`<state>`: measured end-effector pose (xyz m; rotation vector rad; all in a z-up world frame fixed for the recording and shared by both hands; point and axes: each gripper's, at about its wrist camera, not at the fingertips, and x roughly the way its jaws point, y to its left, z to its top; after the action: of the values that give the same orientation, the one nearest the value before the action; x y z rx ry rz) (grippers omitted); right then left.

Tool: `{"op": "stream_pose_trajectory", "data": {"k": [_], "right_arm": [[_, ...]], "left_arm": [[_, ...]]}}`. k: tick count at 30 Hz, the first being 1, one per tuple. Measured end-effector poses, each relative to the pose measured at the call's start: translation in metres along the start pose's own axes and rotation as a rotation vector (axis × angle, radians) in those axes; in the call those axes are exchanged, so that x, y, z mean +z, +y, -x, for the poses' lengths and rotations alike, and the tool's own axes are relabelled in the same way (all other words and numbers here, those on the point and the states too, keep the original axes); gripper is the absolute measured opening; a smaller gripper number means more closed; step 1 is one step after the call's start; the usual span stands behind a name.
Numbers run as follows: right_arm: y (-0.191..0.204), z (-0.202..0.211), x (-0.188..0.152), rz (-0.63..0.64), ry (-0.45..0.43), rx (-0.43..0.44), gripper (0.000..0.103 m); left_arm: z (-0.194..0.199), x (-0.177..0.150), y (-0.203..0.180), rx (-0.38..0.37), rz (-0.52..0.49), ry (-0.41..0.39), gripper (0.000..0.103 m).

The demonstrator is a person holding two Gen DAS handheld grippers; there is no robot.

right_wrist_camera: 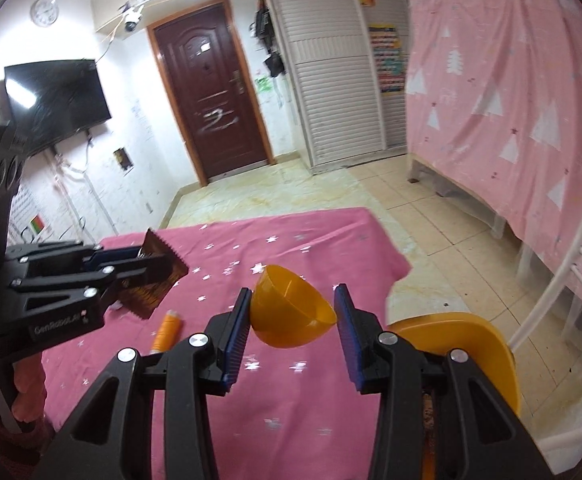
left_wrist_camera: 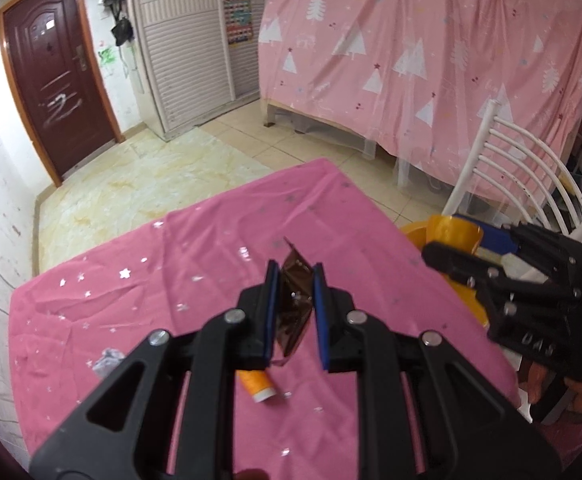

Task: Collect trash
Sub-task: 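Carry the wrapper and orange cup over the yellow bin and open both tools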

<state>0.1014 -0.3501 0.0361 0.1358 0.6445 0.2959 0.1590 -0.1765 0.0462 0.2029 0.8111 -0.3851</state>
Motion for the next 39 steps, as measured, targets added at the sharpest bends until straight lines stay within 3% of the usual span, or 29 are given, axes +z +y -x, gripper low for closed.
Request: {"op": "stream_pose_trajectory", "data": {"k": [7,13,25,39], "right_arm": [[-0.041,0.018,-0.001,-0.055,-0.035,-0.055,0.035],[-0.072,0.027,-0.005,-0.107,-0.049,-0.075,0.035],[-0.117,0.043,-0.015,-0.177,-0.072,-0.108,0.035],[-0.146,0.025,-0.029,-0.242,-0.021,-0.114,0.035]], "left_arm": [[-0.005,0.009,-0.031,-0.045,-0.04,0.001,0.015],[-0.016,0.018,-0.066,-0.133,-0.062,0.037,0.015],[-0.04,0.024,-0.117,-0.172,-0.12,0.082,0.015],[-0.081,0.05,-0.141,-0.26,-0.021,0.097,0.015]]}}
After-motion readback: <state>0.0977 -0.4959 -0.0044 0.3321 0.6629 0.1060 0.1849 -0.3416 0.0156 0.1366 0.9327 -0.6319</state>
